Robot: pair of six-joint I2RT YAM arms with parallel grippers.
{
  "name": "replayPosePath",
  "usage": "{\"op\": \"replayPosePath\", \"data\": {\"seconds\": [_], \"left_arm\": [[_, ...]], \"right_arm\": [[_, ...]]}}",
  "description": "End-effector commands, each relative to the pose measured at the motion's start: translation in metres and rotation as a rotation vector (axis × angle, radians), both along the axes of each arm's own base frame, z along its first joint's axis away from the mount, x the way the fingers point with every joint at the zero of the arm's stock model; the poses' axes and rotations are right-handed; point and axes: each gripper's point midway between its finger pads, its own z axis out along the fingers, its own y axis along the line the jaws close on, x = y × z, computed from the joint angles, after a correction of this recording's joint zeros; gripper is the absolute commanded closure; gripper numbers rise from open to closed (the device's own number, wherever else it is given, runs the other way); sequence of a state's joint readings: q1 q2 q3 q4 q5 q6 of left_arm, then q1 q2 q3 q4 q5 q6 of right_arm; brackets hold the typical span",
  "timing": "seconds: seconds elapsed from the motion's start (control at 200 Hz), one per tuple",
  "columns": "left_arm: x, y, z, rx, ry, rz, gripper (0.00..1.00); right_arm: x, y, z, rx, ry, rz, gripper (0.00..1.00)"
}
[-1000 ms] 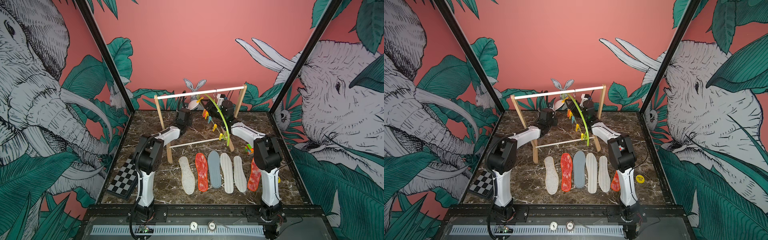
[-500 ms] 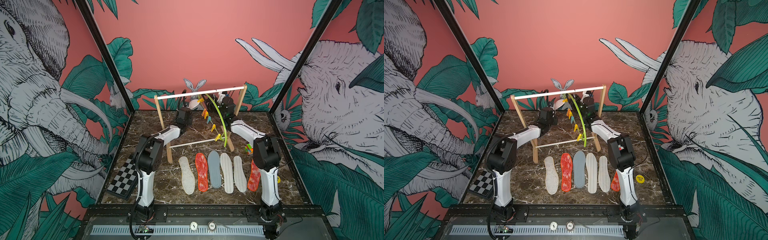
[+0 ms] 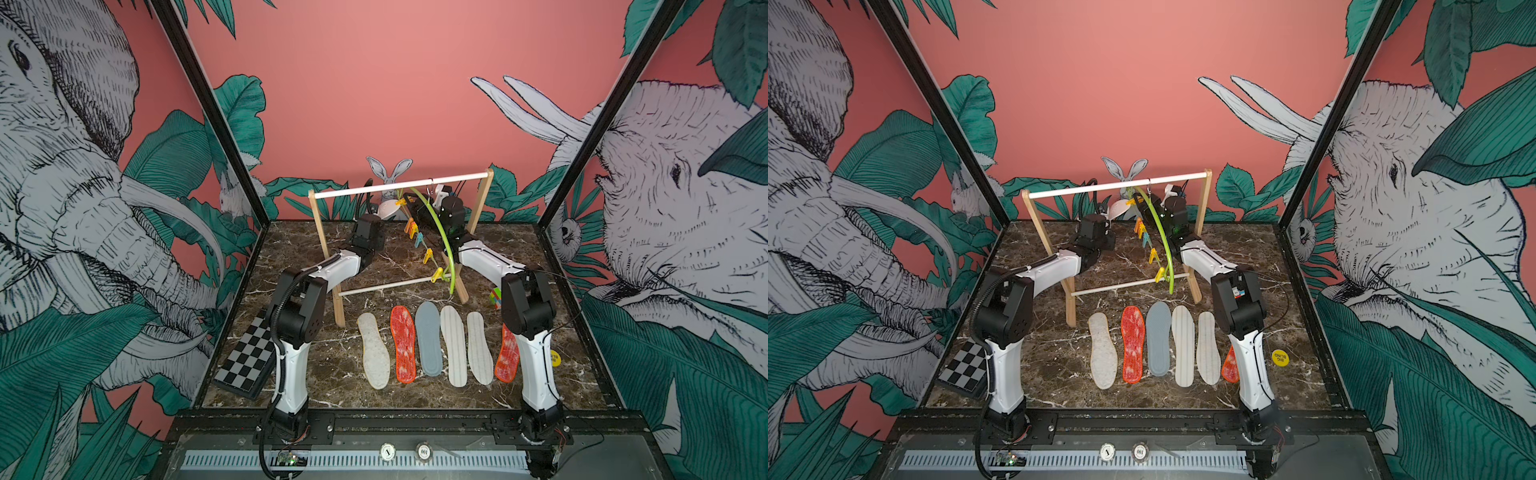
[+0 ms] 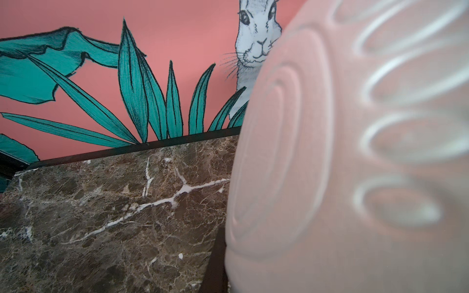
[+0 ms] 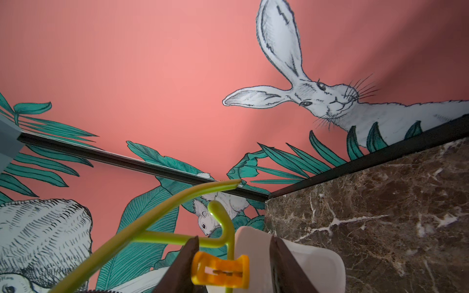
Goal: Take the shoe insoles off the hanger
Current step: Remove the insole from the hanger, then open the clamp at the hanger.
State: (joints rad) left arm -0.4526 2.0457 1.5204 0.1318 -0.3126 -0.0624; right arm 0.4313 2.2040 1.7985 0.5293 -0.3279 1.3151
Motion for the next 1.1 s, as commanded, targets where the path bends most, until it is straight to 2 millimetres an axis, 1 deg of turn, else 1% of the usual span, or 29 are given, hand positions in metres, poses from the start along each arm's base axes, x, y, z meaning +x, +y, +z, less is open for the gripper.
{"op": "replayPosePath", "data": {"seconds": [0.0, 0.11, 0.295, 0.535, 0.77, 1.095], "left_arm": [[0.002, -0.003, 0.015, -0.010, -0.028, -0.004, 1.00], [0.001, -0.002, 0.016, -0.009, -0.029, -0.003, 1.00], [0.001, -0.003, 0.016, -0.010, -0.028, -0.003, 1.00], [-0.003, 0.001, 0.004, -0.024, -0.003, 0.018, 1.00], [-0.008, 0.005, -0.011, -0.057, 0.014, 0.046, 1.00], [-0.010, 0.007, -0.014, -0.072, 0.016, 0.058, 1.00]], "right_arm": [[0.003, -0.004, 0.021, 0.021, -0.058, -0.011, 0.60], [0.003, -0.003, 0.021, 0.022, -0.060, -0.005, 0.65], [0.000, -0.003, 0.026, 0.029, -0.071, 0.005, 0.72], [-0.004, -0.003, 0.032, 0.036, -0.086, 0.013, 0.78], [-0.006, -0.003, 0.033, 0.035, -0.090, 0.019, 0.81], [-0.008, 0.002, 0.031, 0.035, -0.092, 0.040, 0.81]]}}
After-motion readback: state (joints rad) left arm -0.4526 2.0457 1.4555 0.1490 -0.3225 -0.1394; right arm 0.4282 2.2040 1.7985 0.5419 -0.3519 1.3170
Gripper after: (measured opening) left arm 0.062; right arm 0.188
